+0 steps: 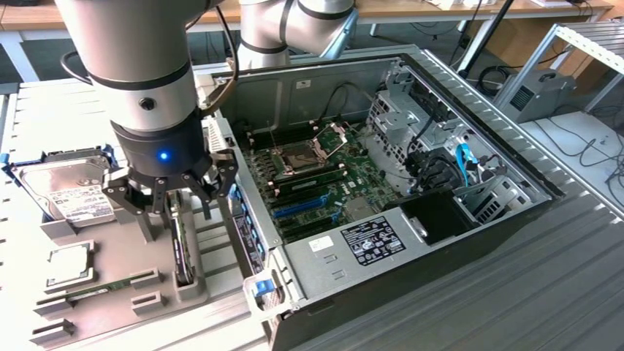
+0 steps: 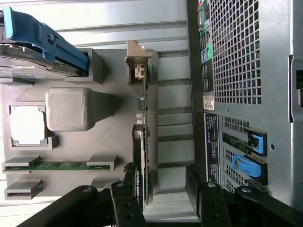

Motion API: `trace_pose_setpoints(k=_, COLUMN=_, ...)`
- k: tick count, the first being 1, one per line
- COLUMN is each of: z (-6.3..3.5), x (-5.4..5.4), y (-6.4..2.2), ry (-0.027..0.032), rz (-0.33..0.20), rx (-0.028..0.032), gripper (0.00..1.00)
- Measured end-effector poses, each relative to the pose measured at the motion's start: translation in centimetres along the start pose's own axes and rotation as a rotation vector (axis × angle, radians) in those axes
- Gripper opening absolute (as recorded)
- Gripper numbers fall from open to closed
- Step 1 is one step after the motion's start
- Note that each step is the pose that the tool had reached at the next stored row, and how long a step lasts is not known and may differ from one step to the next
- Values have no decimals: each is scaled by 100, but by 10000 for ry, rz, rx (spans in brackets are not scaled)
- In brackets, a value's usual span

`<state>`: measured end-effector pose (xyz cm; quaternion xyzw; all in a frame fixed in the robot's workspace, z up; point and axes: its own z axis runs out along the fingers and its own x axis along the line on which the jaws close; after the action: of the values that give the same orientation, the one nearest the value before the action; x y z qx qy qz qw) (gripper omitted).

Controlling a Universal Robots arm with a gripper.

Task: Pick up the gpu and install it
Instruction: 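Pick up the gpu and move the gpu toward the slot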

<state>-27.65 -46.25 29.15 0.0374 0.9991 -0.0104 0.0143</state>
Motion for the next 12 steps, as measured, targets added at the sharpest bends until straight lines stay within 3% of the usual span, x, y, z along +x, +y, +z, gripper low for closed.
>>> trace_pose_setpoints(k=12, z=54, x=2, y=1, ry=0, rz=0, rx=0, gripper=54)
